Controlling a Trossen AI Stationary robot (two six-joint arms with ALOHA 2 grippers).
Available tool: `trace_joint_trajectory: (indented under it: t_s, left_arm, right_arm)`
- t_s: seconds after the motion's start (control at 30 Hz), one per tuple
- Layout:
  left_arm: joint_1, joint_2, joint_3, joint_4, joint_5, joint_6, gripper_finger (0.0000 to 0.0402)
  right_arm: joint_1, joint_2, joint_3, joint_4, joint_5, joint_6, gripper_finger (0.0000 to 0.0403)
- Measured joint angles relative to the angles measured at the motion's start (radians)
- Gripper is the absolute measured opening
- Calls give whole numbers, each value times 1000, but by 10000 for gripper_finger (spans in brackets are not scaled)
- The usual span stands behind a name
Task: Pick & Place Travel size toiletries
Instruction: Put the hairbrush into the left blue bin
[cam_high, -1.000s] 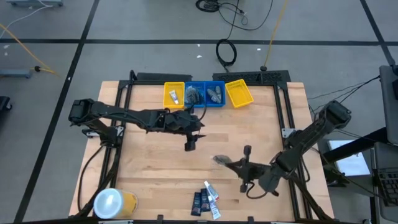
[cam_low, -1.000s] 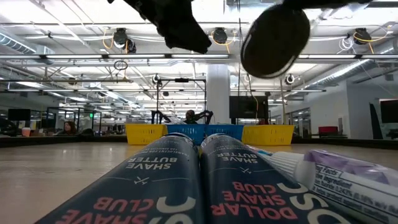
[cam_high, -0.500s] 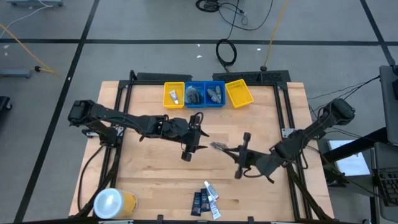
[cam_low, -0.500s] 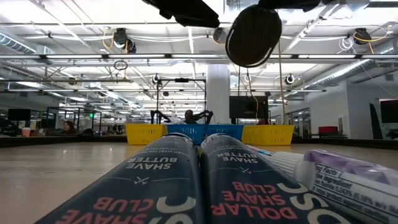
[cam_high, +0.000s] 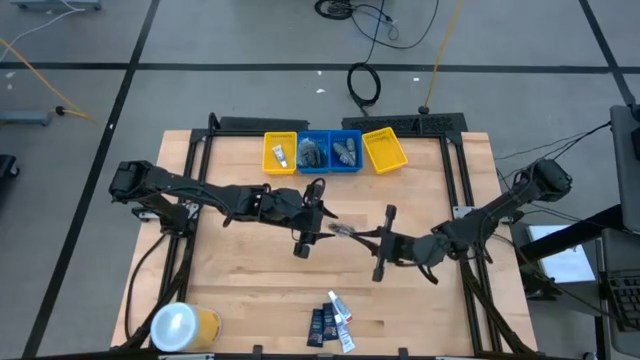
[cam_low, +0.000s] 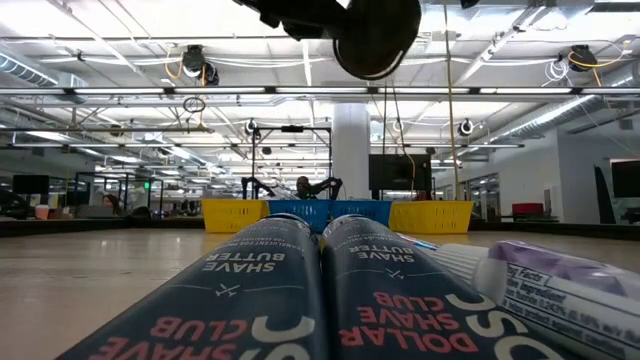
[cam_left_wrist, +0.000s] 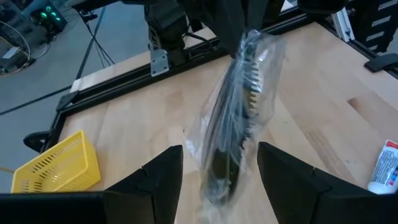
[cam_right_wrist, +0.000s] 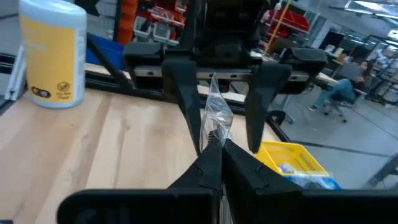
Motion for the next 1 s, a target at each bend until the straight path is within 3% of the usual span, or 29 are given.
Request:
trace_joint_trajectory:
  t_s: [0.33,0.47,0.7,1.0]
  left_arm:
    - [0,0,0,9,0,-5,195]
    - [0,0,0,9,-1,-3,147]
    - [4,0,0,10,-2,-5,24]
    - [4,0,0,8,-10,-39,13]
  right_arm:
    - [-55,0,1,42,-4,-32,0]
    - [-59,0,1,59,-8,-49,0]
    - [-59,0,1,71,-53,-75,0]
    - [-59,0,1,61,-53,-78,24]
